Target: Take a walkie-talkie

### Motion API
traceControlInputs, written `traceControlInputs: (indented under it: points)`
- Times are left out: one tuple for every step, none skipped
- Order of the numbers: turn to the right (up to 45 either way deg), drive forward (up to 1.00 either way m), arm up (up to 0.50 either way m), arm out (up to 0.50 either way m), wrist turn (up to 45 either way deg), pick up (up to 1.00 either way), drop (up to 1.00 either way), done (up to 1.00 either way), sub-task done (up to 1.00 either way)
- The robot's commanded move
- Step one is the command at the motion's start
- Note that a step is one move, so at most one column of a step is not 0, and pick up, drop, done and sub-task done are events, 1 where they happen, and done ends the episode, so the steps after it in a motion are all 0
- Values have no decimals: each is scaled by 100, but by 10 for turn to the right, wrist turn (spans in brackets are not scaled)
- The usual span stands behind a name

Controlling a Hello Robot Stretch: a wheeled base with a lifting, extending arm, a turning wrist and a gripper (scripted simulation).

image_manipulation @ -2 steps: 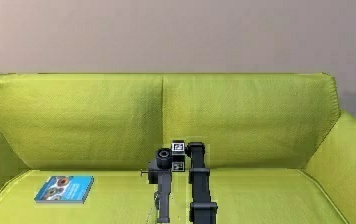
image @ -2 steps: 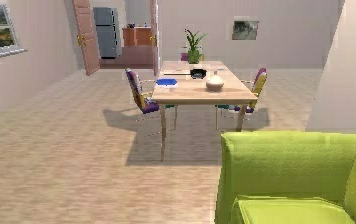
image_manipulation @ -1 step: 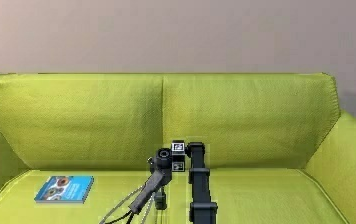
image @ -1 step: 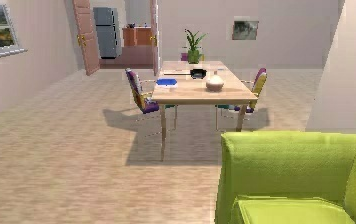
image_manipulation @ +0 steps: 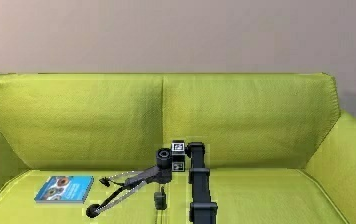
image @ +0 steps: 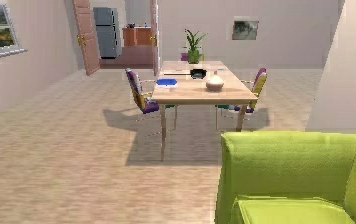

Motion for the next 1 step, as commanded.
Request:
traceControlInputs:
  points:
    - [0,0,0,0,450,0,0,0,0]
